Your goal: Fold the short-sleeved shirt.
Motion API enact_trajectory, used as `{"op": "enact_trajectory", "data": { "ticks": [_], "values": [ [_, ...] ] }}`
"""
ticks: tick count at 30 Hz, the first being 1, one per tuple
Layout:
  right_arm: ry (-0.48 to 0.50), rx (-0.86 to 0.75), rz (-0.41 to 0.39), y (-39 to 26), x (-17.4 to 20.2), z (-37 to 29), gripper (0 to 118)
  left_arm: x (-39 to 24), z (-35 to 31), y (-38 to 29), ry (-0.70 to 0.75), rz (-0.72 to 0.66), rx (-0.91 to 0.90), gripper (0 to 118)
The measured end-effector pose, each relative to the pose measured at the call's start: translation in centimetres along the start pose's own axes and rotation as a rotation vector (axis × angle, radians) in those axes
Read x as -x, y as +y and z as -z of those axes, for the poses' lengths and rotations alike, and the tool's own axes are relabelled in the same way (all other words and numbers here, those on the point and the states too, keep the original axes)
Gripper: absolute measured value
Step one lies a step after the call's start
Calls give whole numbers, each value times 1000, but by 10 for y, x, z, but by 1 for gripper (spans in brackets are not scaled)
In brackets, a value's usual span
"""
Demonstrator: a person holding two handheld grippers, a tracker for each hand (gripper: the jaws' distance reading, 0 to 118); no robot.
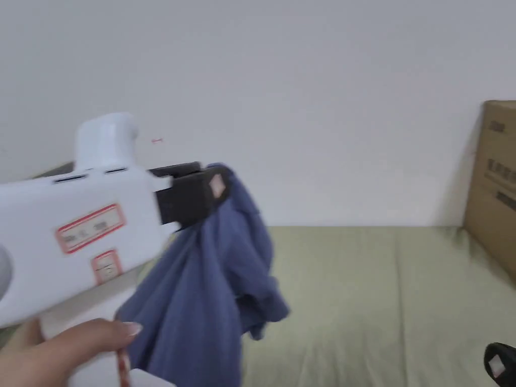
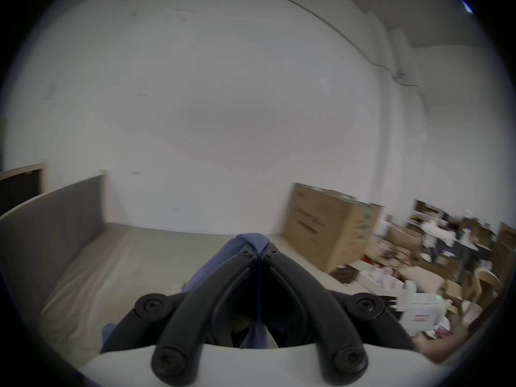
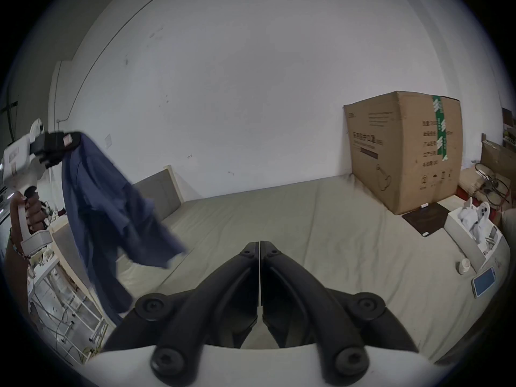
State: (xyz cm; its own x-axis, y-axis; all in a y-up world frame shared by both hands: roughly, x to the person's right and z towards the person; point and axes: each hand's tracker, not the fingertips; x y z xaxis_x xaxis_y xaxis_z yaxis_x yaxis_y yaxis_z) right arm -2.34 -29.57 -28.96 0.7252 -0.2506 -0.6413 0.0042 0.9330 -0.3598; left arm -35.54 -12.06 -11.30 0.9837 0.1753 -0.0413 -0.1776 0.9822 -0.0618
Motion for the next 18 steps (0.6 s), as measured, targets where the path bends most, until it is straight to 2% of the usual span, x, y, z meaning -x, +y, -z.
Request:
{"op": "enact_trajectory", "data": {
  "ticks": [2,6,8,11,16,17,18],
  "values": [
    [-31,-28,3,2,-10,-11,0,-22,28,-6,-66,-5,52,0],
    [-108,-52,-48,3,-29,-29,0,-43,92,-42,-135,-74,202,0],
    [-137,-45,-55,-1,-38,-33,0,-46,132,-78,-79,-75,341,0],
    [-161,-16,-24,-11,-53,-34,0,-34,195,-163,9,-137,656,0],
    [-193,91,-3,-33,-68,-21,0,-1,240,-304,120,-417,1092,2],
    [-195,106,-1,-37,-69,-19,0,2,238,-318,141,-410,1104,12],
    [-200,119,2,-40,-70,-17,0,5,230,-328,166,-422,1097,30]
  ]
}}
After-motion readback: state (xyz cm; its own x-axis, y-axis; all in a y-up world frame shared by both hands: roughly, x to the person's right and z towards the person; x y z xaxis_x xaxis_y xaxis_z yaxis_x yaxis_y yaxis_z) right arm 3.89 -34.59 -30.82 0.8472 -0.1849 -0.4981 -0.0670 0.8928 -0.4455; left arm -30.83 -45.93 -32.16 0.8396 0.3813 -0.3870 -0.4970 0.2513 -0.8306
